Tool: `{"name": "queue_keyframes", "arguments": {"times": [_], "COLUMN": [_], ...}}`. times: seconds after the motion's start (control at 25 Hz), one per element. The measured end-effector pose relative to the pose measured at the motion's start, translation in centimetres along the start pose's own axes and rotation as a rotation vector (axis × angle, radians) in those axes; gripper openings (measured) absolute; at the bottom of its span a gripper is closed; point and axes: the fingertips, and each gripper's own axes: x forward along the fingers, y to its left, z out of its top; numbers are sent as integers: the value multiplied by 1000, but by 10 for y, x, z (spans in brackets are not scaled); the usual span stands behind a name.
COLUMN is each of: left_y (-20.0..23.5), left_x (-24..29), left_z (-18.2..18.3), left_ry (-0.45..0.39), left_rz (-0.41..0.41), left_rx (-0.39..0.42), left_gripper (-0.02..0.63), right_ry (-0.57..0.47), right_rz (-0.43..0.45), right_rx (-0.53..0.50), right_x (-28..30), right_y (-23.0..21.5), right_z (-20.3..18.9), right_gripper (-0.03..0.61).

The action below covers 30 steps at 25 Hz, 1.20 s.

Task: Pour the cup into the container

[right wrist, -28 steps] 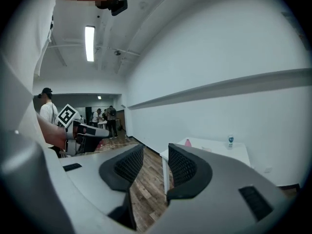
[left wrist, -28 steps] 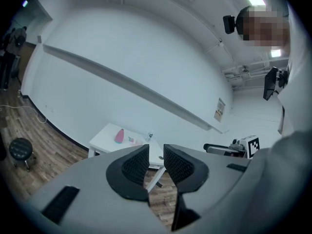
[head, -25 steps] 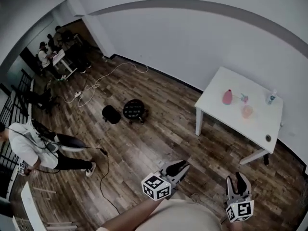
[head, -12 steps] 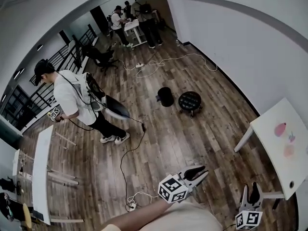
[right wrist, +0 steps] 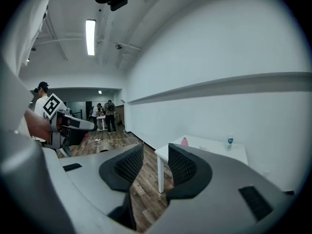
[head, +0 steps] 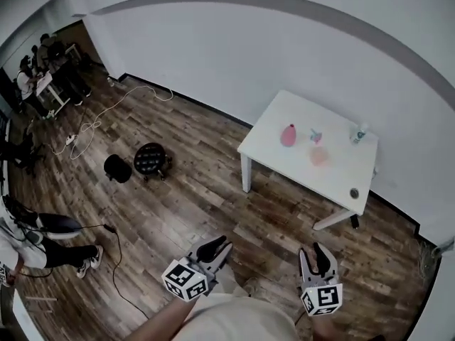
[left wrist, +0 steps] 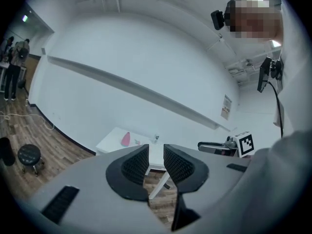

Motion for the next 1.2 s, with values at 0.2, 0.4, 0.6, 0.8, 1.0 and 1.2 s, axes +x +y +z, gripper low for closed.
{"name": "queue_keyframes", "arguments": {"times": [0.2, 0.4, 0.6, 0.8, 1.0, 1.2], "left_y": [5, 35, 66, 91, 112, 113], "left_x": [42, 76, 111, 126, 135, 139], "left_z": [9, 20, 40, 41, 34, 32], "left_ry": [53, 93, 119, 140, 165, 180], "left_rz": [-141, -214, -283, -343, -378, -398], "left_rx": [20, 42, 62, 72, 80, 83], "left_gripper": [98, 98, 98, 98, 98, 98], "right_ry": [1, -5, 19, 22, 15, 19], "right_rz": [-136, -213, -283, -339, -377, -403], "right_rx": [23, 41, 52, 52, 60, 83], "right_x": [-5, 13, 42, 64, 78, 76], "right_y": [-10, -13, -24, -21, -13, -14], "right_z": [6, 16, 21, 20, 16, 10], "right_gripper": [143, 143, 143, 143, 143, 143]}}
